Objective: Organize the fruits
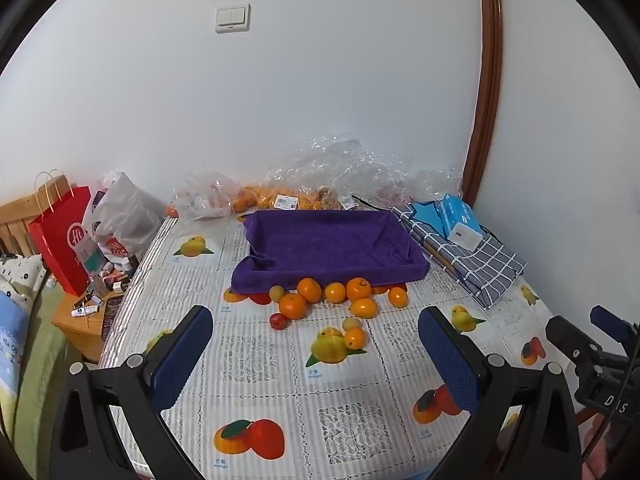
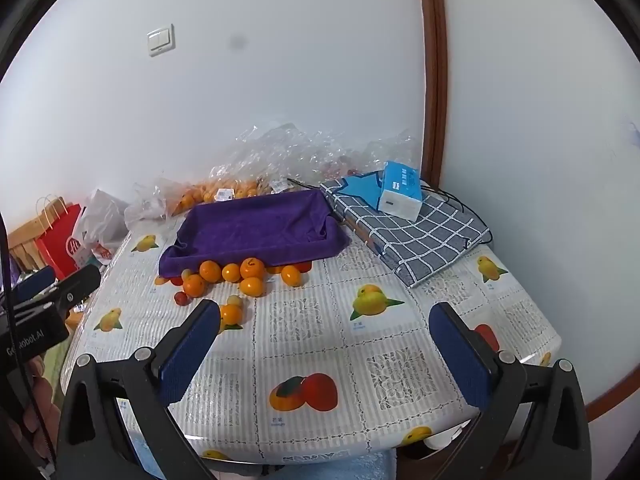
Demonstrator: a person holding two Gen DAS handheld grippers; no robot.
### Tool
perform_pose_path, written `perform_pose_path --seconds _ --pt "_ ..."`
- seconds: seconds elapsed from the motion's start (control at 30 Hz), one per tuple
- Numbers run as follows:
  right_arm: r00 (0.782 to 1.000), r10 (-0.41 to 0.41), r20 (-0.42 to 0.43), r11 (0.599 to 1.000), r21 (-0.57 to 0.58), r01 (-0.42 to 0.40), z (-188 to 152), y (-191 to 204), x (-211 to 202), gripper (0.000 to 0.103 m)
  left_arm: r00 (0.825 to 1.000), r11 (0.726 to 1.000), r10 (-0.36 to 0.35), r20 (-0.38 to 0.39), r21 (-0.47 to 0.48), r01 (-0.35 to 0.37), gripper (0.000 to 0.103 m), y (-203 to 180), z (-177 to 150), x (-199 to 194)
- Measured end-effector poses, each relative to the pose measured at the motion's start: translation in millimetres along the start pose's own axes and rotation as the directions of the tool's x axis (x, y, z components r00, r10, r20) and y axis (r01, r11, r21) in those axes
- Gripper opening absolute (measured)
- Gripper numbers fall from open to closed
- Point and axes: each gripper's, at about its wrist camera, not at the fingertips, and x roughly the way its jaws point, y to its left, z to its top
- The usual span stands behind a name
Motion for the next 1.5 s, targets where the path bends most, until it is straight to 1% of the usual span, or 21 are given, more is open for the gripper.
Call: perform_pose_path --seconds 0.33,0.47,1.5 --pt "1.0 0.012 0.014 1.0 0.004 -0.012 -1.1 2.8 -2.8 0.102 1.0 1.0 0.007 0.003 -0.008 -0.007 0.103 1.8 -2.0 -0.9" --pt "1.0 0.011 0.007 1.0 -0.008 -0.011 -2.5 5.3 -1.4 0.102 1.0 1.0 -0.004 -0.006 -0.019 0.004 0.103 4.2 -0.9 -1.4" --pt "1.0 0.03 0.004 0.999 -0.02 -0.03 -5.2 12.9 3.0 0.102 1.0 1.0 -0.01 -0.02 -0.023 0.01 0.103 9.7 3.8 -0.7"
